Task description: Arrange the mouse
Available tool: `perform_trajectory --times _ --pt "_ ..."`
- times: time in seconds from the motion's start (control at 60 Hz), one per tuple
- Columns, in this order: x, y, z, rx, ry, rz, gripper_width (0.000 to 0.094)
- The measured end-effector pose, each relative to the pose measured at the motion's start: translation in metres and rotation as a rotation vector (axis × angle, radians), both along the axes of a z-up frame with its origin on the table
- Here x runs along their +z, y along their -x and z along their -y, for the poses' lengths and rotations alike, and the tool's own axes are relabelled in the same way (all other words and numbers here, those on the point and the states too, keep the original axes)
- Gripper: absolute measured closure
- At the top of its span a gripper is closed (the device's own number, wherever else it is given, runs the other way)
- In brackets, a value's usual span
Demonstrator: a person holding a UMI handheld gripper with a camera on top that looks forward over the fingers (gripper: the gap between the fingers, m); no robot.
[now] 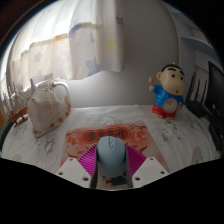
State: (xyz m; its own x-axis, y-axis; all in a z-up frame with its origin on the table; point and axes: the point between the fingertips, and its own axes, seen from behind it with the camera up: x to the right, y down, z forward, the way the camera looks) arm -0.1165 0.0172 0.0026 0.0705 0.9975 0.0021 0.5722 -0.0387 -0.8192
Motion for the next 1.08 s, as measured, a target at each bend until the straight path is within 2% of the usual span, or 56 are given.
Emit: perform_trajectory --times 0.15,0.183,0.217,0.267,0.317,0.467,0.65,0.833,1.083 --pt "-0.017 -0.007 -0.008 0.005 -0.022 0.03 0.0393" --pt "-0.014 -0.01 -0.01 0.001 -0.035 0.035 0.0271" --pt "-0.008 -0.013 -0.011 0.008 -0.05 0.037 0.0066" --pt "0.003 -0.021 -0.012 0.001 -0.062 0.039 0.0116" --pt "0.02 -0.037 -0.005 -0.004 -0.051 0.045 0.0079" --pt "0.085 -0.114 0.019 -0.009 -0.034 0.094 0.0082" --pt "0.155 -0.206 0.054 0.016 -0.079 0.099 0.0082" --pt "0.182 -0.252 0.079 0.001 -0.06 0.091 0.0081" --pt "0.182 -0.263 0.096 -0.004 -0.019 0.096 0.0084"
